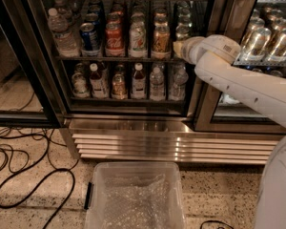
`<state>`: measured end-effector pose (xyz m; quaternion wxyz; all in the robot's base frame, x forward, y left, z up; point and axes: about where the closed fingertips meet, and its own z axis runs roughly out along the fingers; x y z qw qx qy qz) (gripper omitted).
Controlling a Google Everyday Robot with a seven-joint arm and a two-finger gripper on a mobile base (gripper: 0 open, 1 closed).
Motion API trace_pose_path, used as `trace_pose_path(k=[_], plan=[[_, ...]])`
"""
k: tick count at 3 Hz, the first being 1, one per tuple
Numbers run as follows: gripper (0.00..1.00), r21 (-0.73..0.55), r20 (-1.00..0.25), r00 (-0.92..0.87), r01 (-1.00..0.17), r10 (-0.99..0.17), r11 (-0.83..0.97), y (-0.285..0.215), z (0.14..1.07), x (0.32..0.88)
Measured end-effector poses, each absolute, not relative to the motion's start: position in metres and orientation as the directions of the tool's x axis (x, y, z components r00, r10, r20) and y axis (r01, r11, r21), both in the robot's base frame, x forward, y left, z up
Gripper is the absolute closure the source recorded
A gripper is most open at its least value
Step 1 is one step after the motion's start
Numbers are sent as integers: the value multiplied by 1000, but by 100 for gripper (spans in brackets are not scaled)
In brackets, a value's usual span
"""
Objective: Pick green can from middle shelf of fridge
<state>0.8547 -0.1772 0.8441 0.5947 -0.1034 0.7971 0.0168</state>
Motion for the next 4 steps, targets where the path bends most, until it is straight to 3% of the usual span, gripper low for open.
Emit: trace_pose_path(k=[1, 2, 4], plan=[[91, -96, -952, -271, -184, -145, 978, -175, 844, 854], [100, -89, -952, -275, -174, -135, 981, -176, 842, 853], [58, -89, -952, -275, -174, -136, 981, -176, 842, 853]])
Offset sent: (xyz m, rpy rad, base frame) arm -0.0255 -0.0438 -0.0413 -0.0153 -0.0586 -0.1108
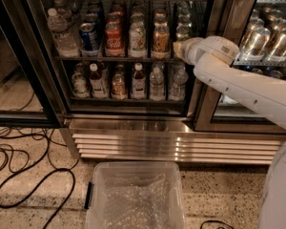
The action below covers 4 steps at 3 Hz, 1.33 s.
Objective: Pick green can from middle shelf of fridge
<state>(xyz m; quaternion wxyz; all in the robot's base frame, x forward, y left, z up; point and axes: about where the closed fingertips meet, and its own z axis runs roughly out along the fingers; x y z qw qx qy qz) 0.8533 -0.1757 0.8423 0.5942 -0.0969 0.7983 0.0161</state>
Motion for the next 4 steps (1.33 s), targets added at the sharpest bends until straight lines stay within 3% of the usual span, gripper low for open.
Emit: trace_pose_path(k=[2, 3, 4], plan=[[11, -89, -952, -275, -174, -136, 981, -176, 842, 853], [0, -89, -952, -275, -174, -136, 981, -176, 842, 853], [0, -89, -952, -275, -174, -136, 981, -176, 842, 853]])
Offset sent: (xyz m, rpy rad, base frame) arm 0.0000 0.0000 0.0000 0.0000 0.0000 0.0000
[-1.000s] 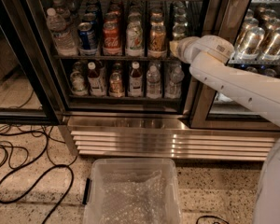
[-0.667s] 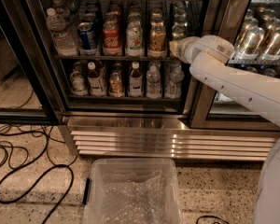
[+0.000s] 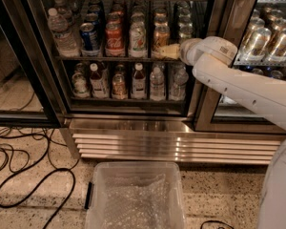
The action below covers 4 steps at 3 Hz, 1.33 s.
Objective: Pick green can from middle shelf of fridge
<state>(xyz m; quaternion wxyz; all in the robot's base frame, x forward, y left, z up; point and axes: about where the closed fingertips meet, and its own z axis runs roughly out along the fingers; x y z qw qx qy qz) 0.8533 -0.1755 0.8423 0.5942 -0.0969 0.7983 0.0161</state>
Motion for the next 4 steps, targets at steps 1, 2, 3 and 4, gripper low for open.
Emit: trace_pose_path(k=[1, 2, 3, 4], plan=[[19, -89, -952, -275, -174, -135, 981, -172, 842, 852], [42, -83, -955, -273, -144, -120, 986, -178, 847, 856], [65, -82, -957, -266, -123, -112, 989, -182, 850, 858], [75, -82, -957, -267, -122, -112, 989, -180, 850, 857]])
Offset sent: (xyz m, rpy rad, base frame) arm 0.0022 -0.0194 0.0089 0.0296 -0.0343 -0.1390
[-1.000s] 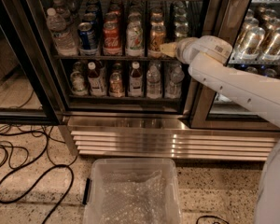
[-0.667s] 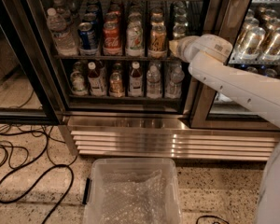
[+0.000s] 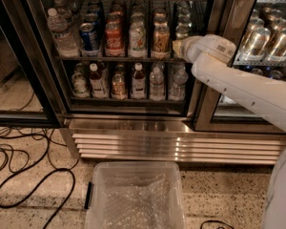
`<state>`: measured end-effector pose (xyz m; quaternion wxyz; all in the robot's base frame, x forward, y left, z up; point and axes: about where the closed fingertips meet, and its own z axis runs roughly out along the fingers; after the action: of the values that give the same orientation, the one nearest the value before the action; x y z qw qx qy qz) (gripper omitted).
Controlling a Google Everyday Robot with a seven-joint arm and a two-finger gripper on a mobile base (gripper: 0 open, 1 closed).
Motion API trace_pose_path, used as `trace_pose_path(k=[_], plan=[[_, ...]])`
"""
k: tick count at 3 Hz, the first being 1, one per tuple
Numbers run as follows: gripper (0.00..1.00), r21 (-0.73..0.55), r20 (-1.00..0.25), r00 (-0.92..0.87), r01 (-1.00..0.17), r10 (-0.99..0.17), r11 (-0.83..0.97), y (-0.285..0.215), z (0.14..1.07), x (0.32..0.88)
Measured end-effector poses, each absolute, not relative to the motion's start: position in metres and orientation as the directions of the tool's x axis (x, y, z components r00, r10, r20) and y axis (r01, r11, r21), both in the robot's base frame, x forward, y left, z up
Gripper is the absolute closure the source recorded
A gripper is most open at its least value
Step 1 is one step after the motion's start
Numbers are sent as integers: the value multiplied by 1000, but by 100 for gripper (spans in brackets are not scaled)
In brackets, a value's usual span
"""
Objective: Pick green can from middle shelf of fridge
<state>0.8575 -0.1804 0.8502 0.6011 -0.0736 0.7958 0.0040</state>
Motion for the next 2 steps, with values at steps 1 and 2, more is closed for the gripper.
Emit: trace_pose_path(k=[1, 2], plan=[[71, -90, -956, -269, -110, -117, 990, -183, 847, 858], [70, -103, -954, -271, -102, -127, 989, -183, 844, 859]])
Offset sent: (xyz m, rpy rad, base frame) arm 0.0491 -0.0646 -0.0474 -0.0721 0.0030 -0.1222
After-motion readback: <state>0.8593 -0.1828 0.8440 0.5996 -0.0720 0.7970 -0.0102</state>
